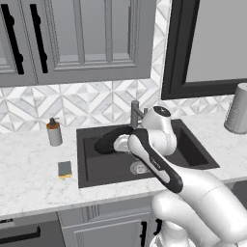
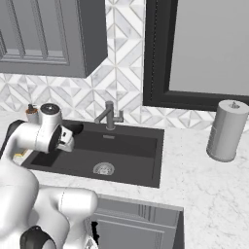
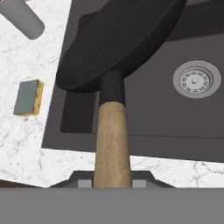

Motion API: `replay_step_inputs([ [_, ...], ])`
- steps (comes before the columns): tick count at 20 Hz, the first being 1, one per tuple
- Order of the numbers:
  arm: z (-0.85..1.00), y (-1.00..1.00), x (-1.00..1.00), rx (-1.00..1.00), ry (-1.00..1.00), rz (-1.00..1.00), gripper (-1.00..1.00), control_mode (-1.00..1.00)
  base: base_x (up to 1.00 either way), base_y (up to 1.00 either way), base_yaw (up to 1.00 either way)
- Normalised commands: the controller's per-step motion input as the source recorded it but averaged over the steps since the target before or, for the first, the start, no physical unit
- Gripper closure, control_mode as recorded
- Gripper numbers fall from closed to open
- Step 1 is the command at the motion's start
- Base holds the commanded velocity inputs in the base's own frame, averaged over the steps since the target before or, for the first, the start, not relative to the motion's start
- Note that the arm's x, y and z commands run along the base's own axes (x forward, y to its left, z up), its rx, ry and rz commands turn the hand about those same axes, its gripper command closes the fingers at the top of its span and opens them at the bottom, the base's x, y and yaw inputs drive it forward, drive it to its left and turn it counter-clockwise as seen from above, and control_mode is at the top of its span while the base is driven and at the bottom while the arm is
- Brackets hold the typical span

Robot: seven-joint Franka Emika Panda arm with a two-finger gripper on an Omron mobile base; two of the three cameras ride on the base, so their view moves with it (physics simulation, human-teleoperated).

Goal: Pick the pan and sponge and place them into the sink. Then turn on the water.

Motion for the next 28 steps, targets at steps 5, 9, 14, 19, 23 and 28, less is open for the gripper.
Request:
replay_step_inputs([
  [5, -0.16, -0.15, 0.06, -0.06, 0.06, -0.07, 1.00, -1.00, 0.00, 0.00, 0.00],
  [9, -0.05, -0.01, 0.02, -0.02, 0.11, -0.14, 1.00, -1.00, 0.00, 0.00, 0.00],
  [14, 0.00, 0.00, 0.00, 0.00, 0.23, -0.25, 1.00, -1.00, 0.00, 0.00, 0.00],
  [19, -0.01, -0.04, 0.04, 0.00, 0.22, -0.33, 1.00, -1.00, 0.00, 0.00, 0.00],
  [23, -0.27, 0.00, 0.04, -0.04, 0.12, -0.33, 1.00, -1.00, 0.00, 0.00, 0.00],
  [28, -0.37, 0.00, 0.09, -0.07, 0.08, -0.33, 1.00, -1.00, 0.00, 0.00, 0.00],
])
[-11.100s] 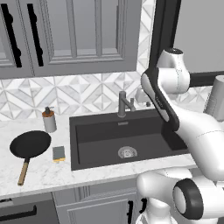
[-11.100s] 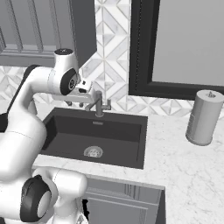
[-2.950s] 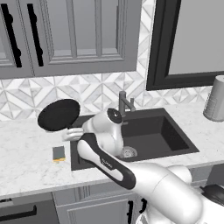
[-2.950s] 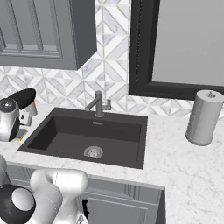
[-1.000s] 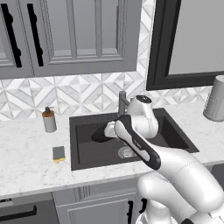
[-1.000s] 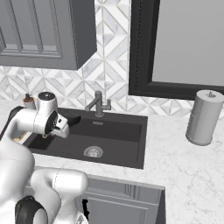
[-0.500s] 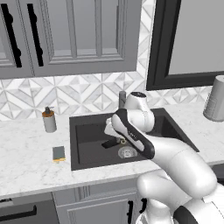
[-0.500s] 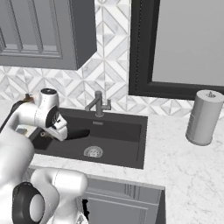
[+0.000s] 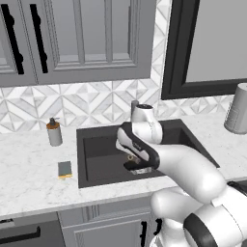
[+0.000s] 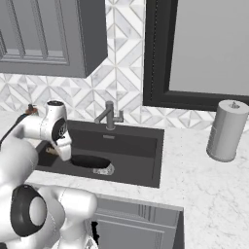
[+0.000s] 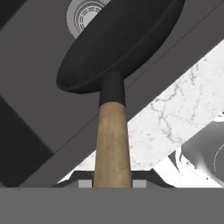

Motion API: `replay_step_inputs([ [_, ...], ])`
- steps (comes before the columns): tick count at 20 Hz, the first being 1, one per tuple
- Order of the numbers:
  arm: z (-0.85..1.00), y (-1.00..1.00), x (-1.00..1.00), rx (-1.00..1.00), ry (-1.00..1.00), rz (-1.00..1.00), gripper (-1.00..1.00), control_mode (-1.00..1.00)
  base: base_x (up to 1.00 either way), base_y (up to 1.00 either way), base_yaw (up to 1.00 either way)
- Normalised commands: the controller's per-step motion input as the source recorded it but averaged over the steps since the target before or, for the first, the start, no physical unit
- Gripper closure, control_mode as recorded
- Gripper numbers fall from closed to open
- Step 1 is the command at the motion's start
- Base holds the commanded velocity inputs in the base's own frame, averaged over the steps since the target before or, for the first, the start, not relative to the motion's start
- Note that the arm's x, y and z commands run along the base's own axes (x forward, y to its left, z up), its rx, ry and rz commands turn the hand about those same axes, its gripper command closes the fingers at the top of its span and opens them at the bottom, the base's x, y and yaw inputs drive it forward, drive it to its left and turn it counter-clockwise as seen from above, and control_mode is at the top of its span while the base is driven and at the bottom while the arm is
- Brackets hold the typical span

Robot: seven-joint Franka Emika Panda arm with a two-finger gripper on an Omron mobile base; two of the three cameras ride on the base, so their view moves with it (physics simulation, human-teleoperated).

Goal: Pick the pan and sponge and place them into the sink. Then turn on the water.

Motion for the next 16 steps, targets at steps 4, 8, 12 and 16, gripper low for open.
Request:
replay_step_inputs([
  [4, -0.26, -0.01, 0.17, -0.01, 0.07, -0.31, 1.00, -1.00, 0.00, 0.00, 0.00],
  [8, -0.13, -0.06, 0.32, 0.00, 0.09, -0.29, 1.00, -1.00, 0.00, 0.00, 0.00],
  [12, -0.19, -0.01, 0.38, 0.00, 0.06, -0.26, 1.00, -1.00, 0.00, 0.00, 0.00],
  [16, -0.39, 0.00, 0.31, 0.00, 0.00, -0.25, 1.00, -1.00, 0.00, 0.00, 0.00],
])
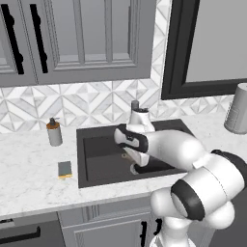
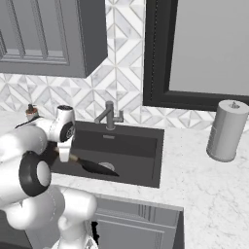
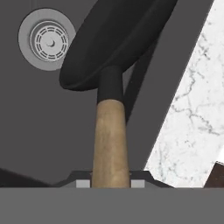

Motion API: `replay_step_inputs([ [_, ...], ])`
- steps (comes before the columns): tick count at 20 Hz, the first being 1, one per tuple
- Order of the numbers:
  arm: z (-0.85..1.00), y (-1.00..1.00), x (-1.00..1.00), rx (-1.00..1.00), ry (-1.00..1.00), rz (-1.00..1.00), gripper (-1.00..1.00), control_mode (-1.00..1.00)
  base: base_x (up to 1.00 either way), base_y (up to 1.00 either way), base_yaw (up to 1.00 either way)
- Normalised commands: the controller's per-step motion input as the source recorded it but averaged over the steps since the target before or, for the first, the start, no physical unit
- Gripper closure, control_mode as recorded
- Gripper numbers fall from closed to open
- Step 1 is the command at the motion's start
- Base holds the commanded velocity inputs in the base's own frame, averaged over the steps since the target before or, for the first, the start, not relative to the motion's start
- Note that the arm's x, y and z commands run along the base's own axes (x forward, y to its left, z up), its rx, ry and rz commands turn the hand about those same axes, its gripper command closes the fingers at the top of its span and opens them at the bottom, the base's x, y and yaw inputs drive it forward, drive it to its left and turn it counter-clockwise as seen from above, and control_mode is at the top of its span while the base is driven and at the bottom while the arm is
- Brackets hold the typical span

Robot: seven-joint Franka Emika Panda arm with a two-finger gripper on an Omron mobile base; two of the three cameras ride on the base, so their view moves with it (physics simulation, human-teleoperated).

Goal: Pick the pan and sponge and place them into the sink. Then turn on the water.

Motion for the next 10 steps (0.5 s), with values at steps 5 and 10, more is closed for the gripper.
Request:
replay_step_inputs([
  [5, -0.41, 0.00, 0.30, 0.00, -0.01, -0.25, 1.00, -1.00, 0.00, 0.00, 0.00],
  [10, -0.31, 0.04, 0.32, 0.00, 0.00, -0.22, 1.00, -1.00, 0.00, 0.00, 0.00],
])
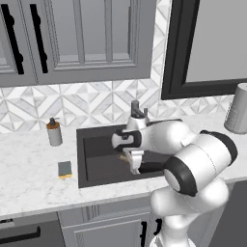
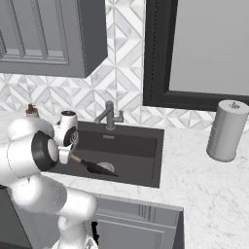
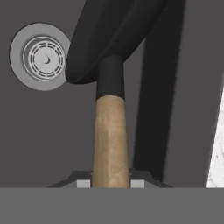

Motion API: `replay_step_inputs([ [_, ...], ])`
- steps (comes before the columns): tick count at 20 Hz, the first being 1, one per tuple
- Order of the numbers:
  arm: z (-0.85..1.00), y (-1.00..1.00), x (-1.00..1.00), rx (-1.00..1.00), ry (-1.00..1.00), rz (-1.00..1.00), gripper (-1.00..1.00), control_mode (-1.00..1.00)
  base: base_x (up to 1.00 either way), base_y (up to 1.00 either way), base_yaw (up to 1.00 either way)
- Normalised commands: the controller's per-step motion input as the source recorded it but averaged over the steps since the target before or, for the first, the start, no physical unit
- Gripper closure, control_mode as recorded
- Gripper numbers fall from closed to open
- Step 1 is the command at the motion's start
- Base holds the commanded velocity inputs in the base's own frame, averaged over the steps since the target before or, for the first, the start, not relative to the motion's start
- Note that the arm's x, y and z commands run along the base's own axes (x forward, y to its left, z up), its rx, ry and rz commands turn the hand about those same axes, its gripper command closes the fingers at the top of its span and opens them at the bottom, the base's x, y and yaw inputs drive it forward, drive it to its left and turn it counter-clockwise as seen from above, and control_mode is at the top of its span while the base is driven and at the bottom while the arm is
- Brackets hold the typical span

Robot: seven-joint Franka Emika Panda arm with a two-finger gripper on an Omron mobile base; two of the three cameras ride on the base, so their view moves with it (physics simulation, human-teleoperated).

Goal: Pick the pan and sponge and place them into the sink. Then turn on the water.

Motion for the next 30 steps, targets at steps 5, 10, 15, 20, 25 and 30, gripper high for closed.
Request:
replay_step_inputs([
  [5, -0.23, 0.20, 0.34, 0.00, 0.00, -0.17, 1.00, -1.00, 0.00, 0.00, 0.00],
  [10, -0.26, 0.22, 0.36, 0.00, 0.00, -0.14, 1.00, -1.00, 0.00, 0.00, 0.00],
  [15, -0.35, 0.07, 0.40, 0.00, 0.00, -0.11, 1.00, -1.00, 0.00, 0.00, 0.00],
  [20, -0.55, 0.00, 0.31, 0.00, -0.07, -0.11, 1.00, -1.00, 0.00, 0.00, 0.00],
  [25, -0.47, 0.00, 0.36, 0.00, -0.04, -0.11, 1.00, -1.00, 0.00, 0.00, 0.00],
  [30, -0.34, 0.10, 0.46, 0.00, 0.00, -0.11, 1.00, -1.00, 0.00, 0.00, 0.00],
])
